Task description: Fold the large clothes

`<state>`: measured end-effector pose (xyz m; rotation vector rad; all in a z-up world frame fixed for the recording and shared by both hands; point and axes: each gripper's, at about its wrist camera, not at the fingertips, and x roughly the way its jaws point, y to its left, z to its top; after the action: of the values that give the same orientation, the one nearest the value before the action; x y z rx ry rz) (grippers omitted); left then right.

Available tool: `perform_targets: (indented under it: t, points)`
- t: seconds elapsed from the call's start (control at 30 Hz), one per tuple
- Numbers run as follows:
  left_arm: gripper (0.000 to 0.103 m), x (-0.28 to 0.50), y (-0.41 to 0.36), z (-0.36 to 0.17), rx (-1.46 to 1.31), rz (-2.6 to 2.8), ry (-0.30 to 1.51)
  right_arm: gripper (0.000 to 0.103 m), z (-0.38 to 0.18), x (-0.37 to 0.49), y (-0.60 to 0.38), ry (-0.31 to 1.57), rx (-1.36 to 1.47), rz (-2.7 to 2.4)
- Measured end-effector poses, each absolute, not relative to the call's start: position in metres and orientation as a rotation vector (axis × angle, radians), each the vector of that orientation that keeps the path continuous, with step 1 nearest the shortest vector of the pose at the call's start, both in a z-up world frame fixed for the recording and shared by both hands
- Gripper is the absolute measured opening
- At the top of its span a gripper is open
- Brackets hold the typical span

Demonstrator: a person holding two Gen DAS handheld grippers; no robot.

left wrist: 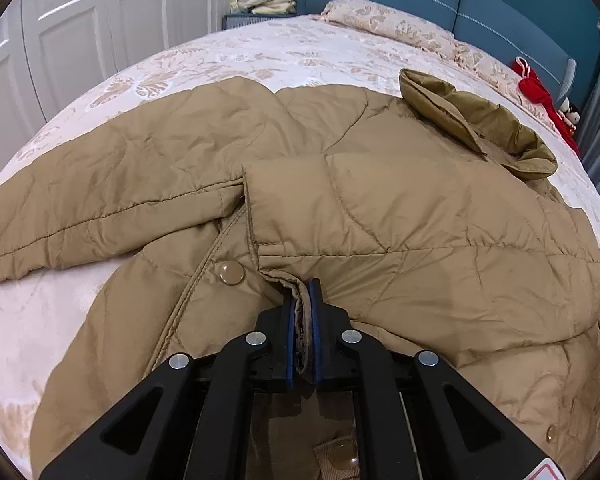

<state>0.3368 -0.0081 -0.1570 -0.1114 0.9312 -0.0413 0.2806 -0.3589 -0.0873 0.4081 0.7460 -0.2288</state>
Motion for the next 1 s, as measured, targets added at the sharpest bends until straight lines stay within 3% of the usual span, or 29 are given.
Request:
perform_targets:
  t: [0.27, 0.5, 0.77, 0.83, 0.97, 1.0]
  points:
    - [0.008, 0.327, -0.016, -0.159, -0.080, -0.026, 0.879, 0.002, -0.112, 0.335, -0.224, 0.868, 0.224, 0.023]
    - [0.010, 0.325, -0.017, -0.162, -0.078, -0.025, 0.854, 0.001, -0.158, 0.327, -0.219, 0.896, 0.237, 0.010]
    - [0.013, 0.324, -0.010, -0.160, -0.133, -0.050, 0.850, 0.001, -0.171, 0.322, -0.213, 0.854, 0.210, 0.005]
    - [0.019, 0.320, 0.002, -0.153, -0.205, -0.078, 0.854, 0.001, -0.172, 0.320, -0.212, 0.848, 0.196, -0.001]
    - [0.071, 0.292, 0.062, -0.124, -0.370, -0.018, 0.832, 0.001, -0.171, 0.320, -0.210, 0.846, 0.185, -0.006]
    - [0.074, 0.281, 0.089, -0.114, -0.406, 0.027, 0.803, 0.001, -0.171, 0.320, -0.210, 0.846, 0.184, -0.007]
